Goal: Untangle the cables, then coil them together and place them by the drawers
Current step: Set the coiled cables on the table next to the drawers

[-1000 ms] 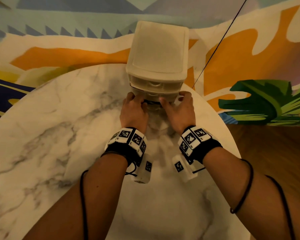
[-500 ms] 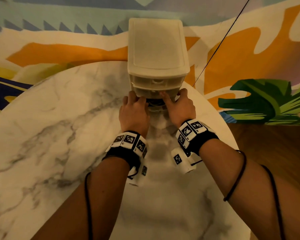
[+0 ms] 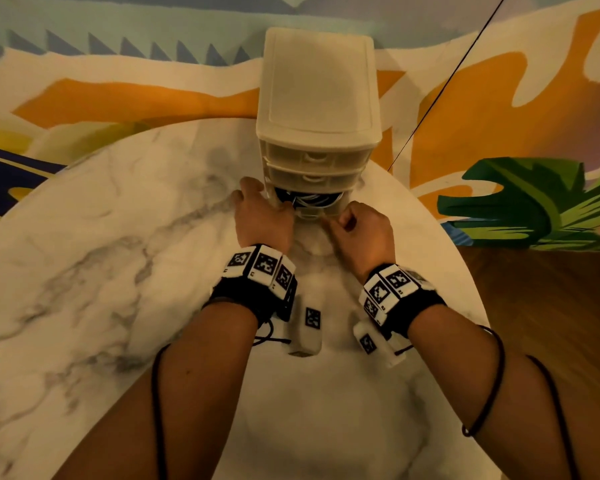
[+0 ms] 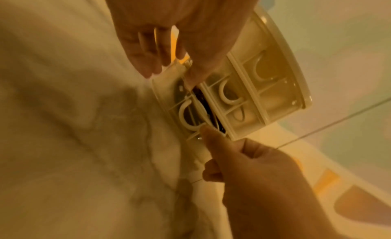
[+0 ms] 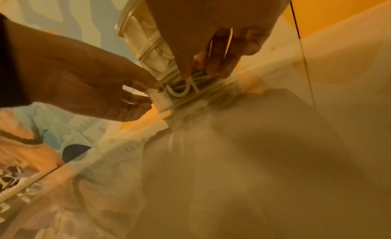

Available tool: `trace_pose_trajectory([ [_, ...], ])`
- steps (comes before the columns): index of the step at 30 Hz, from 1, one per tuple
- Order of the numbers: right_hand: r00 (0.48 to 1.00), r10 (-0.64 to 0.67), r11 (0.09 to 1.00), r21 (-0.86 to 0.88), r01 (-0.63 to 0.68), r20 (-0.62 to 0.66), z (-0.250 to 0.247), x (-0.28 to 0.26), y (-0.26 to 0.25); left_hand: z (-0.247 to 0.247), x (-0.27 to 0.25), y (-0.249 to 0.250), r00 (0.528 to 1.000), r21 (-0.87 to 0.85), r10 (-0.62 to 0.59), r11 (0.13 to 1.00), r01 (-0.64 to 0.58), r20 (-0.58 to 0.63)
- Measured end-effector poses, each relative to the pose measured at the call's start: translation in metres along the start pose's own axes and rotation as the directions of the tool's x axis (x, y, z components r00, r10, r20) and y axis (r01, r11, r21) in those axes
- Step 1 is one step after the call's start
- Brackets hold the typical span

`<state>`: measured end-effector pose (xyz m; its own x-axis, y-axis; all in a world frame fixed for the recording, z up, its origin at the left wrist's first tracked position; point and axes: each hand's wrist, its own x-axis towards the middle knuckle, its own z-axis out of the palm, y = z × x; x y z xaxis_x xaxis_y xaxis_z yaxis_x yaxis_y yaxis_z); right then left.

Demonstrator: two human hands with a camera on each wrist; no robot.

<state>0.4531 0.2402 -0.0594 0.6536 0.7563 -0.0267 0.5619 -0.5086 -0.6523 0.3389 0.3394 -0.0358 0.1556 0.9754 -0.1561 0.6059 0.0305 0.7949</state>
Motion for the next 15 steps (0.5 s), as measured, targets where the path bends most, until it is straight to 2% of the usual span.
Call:
trace_pose_trajectory([
  [5,0.998,0.065,0.998,0.019,-0.065,0.027,-0.003,0.012,-0.004,0.002,0.015,0.005,0.987,0.029,-0.152,0.988,0.150,0.057],
  [8,0.997,0.074,0.997,0.025,-0.075,0.036,-0.002,0.013,-0.007,0.006,0.019,0.004,0.980,0.020,-0.196,0.980,0.196,0.013],
  [11,0.997,0.079,0.995,0.052,-0.079,0.018,0.000,0.011,-0.007,0.008,0.009,-0.003,0.983,-0.075,-0.172,0.983,0.167,-0.062],
  [15,0.998,0.059,0.996,0.063,-0.060,0.009,0.001,0.011,-0.007,0.012,0.001,-0.008,0.985,-0.153,-0.148,0.979,0.135,-0.083],
])
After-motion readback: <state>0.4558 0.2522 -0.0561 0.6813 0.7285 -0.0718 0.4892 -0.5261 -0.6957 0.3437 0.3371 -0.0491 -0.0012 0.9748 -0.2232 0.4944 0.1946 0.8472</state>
